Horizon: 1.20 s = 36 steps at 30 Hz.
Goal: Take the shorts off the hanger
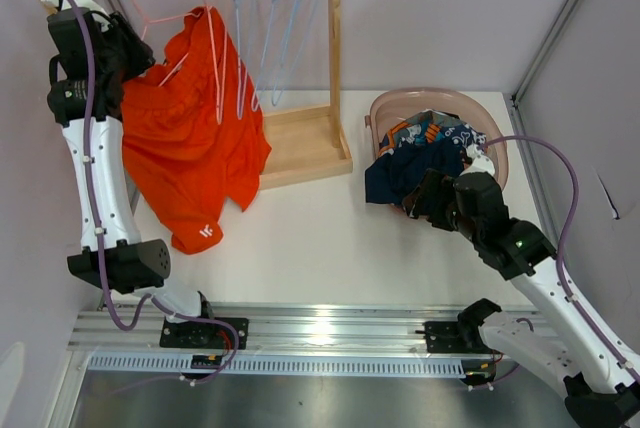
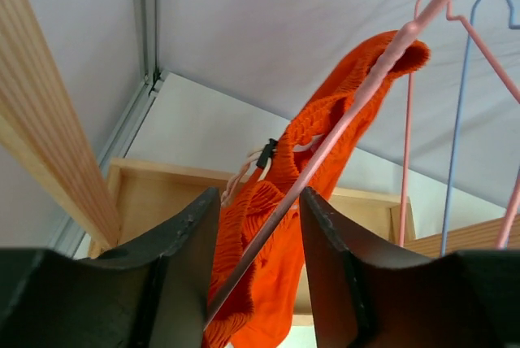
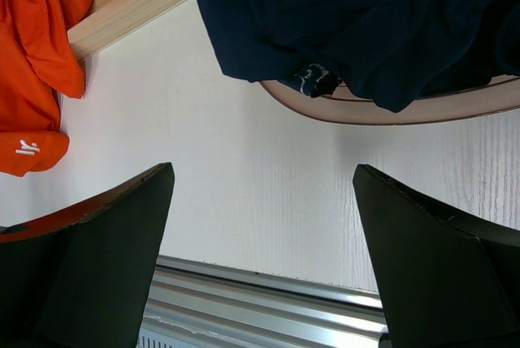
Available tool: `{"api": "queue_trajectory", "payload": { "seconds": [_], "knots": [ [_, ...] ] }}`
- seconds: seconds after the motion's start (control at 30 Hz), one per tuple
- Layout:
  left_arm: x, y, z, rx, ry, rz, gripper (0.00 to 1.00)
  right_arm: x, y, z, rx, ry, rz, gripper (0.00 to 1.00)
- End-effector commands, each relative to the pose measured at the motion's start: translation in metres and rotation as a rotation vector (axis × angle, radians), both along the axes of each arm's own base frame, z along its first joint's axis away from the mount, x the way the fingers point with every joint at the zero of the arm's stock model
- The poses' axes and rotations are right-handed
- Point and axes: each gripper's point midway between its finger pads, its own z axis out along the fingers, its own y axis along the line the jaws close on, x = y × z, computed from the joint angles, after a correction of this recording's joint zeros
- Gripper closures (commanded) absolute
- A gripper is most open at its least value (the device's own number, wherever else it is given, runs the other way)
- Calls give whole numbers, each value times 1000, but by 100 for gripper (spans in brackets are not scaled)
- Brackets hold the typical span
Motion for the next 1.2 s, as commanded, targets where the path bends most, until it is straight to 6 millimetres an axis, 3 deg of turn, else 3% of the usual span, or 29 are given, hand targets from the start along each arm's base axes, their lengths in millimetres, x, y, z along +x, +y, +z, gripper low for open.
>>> {"api": "queue_trajectory", "payload": {
  "seconds": [0.0, 0.03, 0.3, 0.37, 0.4, 0.57, 0.67, 0.77, 0.8, 0.87, 0.9, 1.0, 1.03, 1.1, 1.13, 1.17],
  "knots": [
    [0, -7, 19, -16, -65, -42, 54, 0, -1, 7, 19, -36, -10, 1],
    [1, -8, 18, -19, -66, -47, 61, 0, -2, 6, 18, -33, -10, 1],
    [3, -15, 14, -40, -65, -83, 68, -2, -3, 5, 16, -32, -12, 1],
    [3, -16, 13, -43, -60, -84, 83, -2, -2, 4, 18, -31, -9, 1],
    [3, -15, 13, -46, -59, -81, 99, -2, -3, 3, 18, -29, -12, 1],
    [0, -17, 24, -49, -81, -77, 100, -2, -3, 4, 19, -30, -8, 1],
    [-7, -27, 45, -46, -128, -107, 100, -2, -2, 8, 20, -45, -2, 1],
    [-21, -42, 74, -32, -191, -136, 100, 1, -3, 28, 8, -103, 18, 0],
    [-28, -46, 85, -27, -218, -143, 100, 3, 1, 49, 28, -153, 41, 1],
    [-41, -55, 103, -25, -261, -157, 100, 4, 7, 71, 22, -212, 90, 1],
    [-46, -59, 108, -30, -277, -165, 100, 5, 11, 102, 51, -279, 116, 1],
    [-67, -71, 121, -48, -324, -185, 100, 3, 41, 141, 101, -341, 253, 1],
    [-74, -75, 129, -51, -353, -197, 100, -8, 57, 173, 148, -394, 327, 1],
    [-81, -84, 127, -77, -361, -223, 100, -7, 88, 189, 165, -409, 411, 1],
    [-95, -87, 139, -76, -403, -231, 100, -12, 97, 214, 178, -464, 434, 1],
    [-97, -91, 137, -94, -400, -248, 100, -31, 123, 222, 194, -476, 523, 1]
  ]
}}
